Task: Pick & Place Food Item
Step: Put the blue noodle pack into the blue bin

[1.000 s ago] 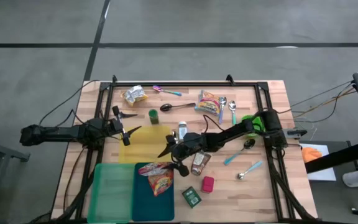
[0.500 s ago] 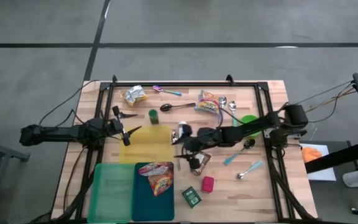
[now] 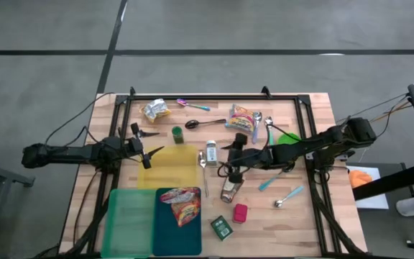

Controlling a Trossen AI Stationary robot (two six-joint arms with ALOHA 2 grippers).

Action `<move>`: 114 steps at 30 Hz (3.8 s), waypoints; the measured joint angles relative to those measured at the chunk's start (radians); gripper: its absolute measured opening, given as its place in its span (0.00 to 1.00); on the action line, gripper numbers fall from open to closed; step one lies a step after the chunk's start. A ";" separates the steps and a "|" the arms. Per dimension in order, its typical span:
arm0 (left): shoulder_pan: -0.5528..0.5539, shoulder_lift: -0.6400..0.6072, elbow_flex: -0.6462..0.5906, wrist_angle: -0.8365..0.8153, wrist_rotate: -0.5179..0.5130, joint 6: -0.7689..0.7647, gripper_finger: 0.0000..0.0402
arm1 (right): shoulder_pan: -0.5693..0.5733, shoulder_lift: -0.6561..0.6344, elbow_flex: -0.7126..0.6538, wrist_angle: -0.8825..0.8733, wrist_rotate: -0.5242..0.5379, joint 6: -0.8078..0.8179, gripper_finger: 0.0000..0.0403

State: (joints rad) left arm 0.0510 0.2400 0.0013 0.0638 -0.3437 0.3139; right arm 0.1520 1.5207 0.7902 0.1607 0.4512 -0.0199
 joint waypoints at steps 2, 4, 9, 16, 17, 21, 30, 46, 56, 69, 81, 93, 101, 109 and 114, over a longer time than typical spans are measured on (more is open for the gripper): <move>0.000 -0.002 0.000 -0.001 0.002 0.000 0.69 | -0.001 -0.009 0.006 -0.068 0.065 0.055 0.64; 0.000 0.006 0.000 -0.002 0.001 0.000 0.69 | -0.002 -0.017 0.008 -0.152 0.117 0.109 0.64; 0.000 0.013 0.000 -0.001 0.001 0.000 0.69 | -0.002 -0.027 0.025 -0.290 0.231 0.330 0.64; 0.000 0.025 0.000 -0.002 0.001 0.000 0.69 | -0.033 -0.035 0.066 -0.536 0.336 0.600 0.64; 0.000 0.024 0.000 -0.001 0.001 0.000 0.69 | -0.045 -0.035 0.076 -0.590 0.333 0.636 0.64; 0.000 0.025 0.000 -0.001 0.000 0.000 0.69 | -0.110 -0.035 0.123 -0.811 0.313 0.764 0.64; 0.000 0.025 0.000 -0.001 0.001 0.000 0.69 | -0.290 -0.033 0.153 -0.886 0.099 0.728 0.64; 0.000 0.025 0.000 -0.001 0.001 0.000 0.69 | -0.403 -0.031 0.139 -0.805 0.043 0.644 0.64; 0.000 0.025 0.000 -0.001 0.001 0.000 0.69 | -0.440 -0.030 0.118 -0.748 0.018 0.618 0.64; 0.000 0.025 0.000 -0.001 0.001 0.000 0.69 | -0.487 -0.030 -0.011 -0.558 -0.002 0.584 0.64; 0.000 0.025 0.000 -0.001 0.001 0.000 0.69 | -0.494 -0.030 -0.109 -0.352 -0.011 0.540 0.64; 0.000 0.025 0.000 -0.001 0.001 0.000 0.69 | -0.493 -0.030 -0.170 -0.276 -0.018 0.531 0.64; 0.000 0.025 0.000 -0.001 0.001 0.000 0.69 | -0.493 0.058 -0.175 -0.203 -0.027 0.511 0.64; 0.000 0.026 0.000 -0.001 0.001 0.000 0.69 | -0.502 0.155 -0.132 -0.164 -0.019 0.484 0.64; 0.000 0.026 0.000 -0.001 0.002 0.000 0.69 | -0.508 0.156 -0.121 -0.168 -0.025 0.484 0.64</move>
State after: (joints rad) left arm 0.0509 0.2657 0.0013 0.0628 -0.3422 0.3138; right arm -0.3565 1.6772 0.6696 -0.0078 0.4258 0.4637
